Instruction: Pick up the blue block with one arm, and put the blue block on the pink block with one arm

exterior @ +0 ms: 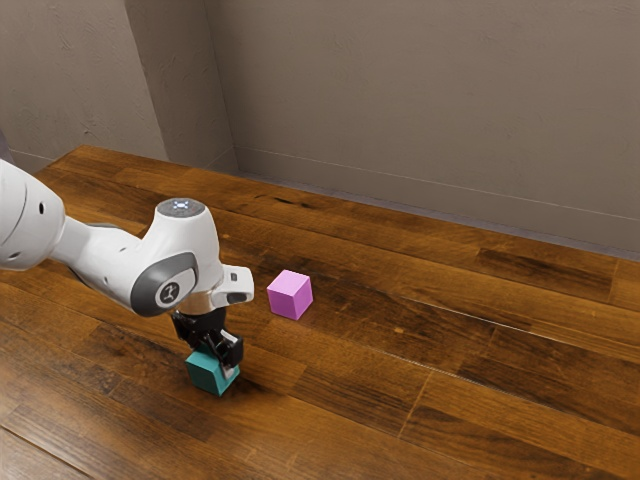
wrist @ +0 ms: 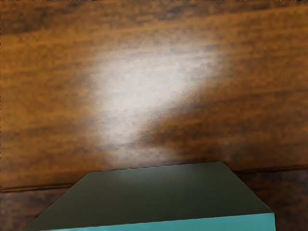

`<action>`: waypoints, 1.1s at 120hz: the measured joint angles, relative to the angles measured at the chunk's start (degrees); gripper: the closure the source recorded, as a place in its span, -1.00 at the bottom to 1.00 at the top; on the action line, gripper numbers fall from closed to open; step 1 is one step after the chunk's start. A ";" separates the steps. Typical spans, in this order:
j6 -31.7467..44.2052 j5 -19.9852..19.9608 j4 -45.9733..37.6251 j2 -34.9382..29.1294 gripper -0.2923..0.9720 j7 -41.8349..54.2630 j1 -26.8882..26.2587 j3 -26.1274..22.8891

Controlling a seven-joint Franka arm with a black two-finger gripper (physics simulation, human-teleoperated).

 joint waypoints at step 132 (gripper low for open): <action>-18.00 -4.51 37.62 14.99 0.00 -1.48 0.09 -0.54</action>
